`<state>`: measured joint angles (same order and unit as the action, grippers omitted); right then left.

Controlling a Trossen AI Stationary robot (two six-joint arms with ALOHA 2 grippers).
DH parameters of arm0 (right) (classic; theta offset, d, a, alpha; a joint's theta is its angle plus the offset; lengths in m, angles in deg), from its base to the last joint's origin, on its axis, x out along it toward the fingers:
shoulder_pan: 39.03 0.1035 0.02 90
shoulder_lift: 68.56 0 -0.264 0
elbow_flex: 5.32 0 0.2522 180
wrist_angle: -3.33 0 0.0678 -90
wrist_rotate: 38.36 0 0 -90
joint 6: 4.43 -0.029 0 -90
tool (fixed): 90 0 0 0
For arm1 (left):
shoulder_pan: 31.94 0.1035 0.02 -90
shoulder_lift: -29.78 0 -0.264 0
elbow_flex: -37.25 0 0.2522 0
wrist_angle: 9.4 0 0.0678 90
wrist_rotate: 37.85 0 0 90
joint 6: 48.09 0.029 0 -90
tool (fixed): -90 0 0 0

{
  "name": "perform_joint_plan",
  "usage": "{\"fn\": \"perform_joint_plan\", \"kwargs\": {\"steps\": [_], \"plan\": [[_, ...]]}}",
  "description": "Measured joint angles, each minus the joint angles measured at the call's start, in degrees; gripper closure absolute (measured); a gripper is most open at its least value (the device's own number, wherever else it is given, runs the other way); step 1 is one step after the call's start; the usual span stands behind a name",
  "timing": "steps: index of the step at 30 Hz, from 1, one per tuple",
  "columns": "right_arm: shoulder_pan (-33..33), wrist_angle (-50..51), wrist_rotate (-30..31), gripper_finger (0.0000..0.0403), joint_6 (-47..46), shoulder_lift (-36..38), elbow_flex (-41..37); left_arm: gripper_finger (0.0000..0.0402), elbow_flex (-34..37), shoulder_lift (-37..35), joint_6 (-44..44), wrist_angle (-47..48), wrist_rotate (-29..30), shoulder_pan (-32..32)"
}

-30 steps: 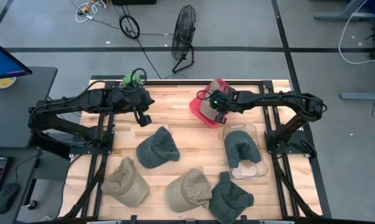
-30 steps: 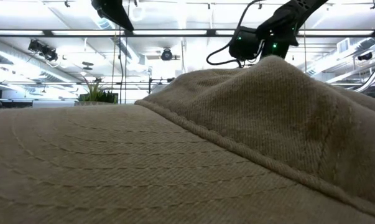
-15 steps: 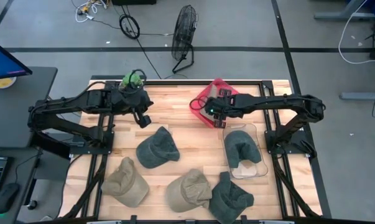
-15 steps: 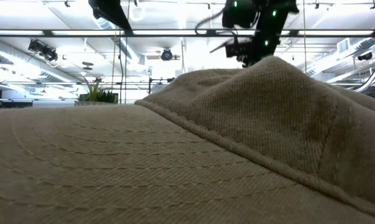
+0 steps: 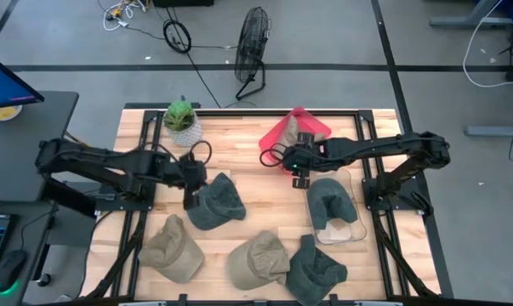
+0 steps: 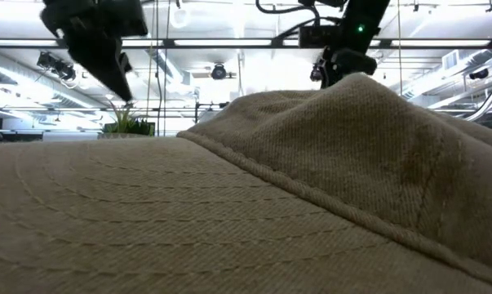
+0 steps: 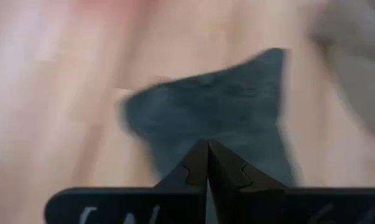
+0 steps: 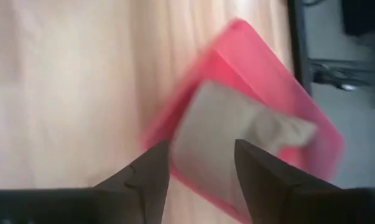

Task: Pick & Place hat
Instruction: Put the left gray cap into the transparent bin

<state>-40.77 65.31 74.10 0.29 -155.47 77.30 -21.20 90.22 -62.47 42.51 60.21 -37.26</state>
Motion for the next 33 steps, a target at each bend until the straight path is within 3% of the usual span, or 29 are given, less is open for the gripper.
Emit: {"fn": "perform_joint_plan", "kwargs": {"steps": [3,8,18,24,29,33], "plan": [[0.13,-4.58,-4.13,0.0226,-0.1,0.0,-0.07,0.039,2.48,0.53,-1.63,-3.09,-5.5,-0.57],[0.16,-11.29,-8.37,0.0227,0.77,0.0,-0.44,0.0379,3.0,2.44,3.31,-8.46,-6.76,-1.98],[0.16,-12.43,-8.55,0.0227,-2.48,0.0,-0.48,0.0245,2.97,11.3,9.18,-9.69,-8.17,-4.12],[0.43,-12.28,-8.56,0.0218,-2.21,-0.7,-0.48,0.0198,2.97,17.86,10.67,-10.79,-7.86,-4.97],[1.22,-13.73,-8.59,0.0189,0.03,-3.54,-0.48,0.0198,2.95,20.95,13.01,-11.29,-2.13,-4.82],[2.15,-17.6,-8.58,0.0165,3.18,-6.61,-0.51,0.0248,2.91,21.68,18.31,-12.52,-1.91,-5.12]]}}
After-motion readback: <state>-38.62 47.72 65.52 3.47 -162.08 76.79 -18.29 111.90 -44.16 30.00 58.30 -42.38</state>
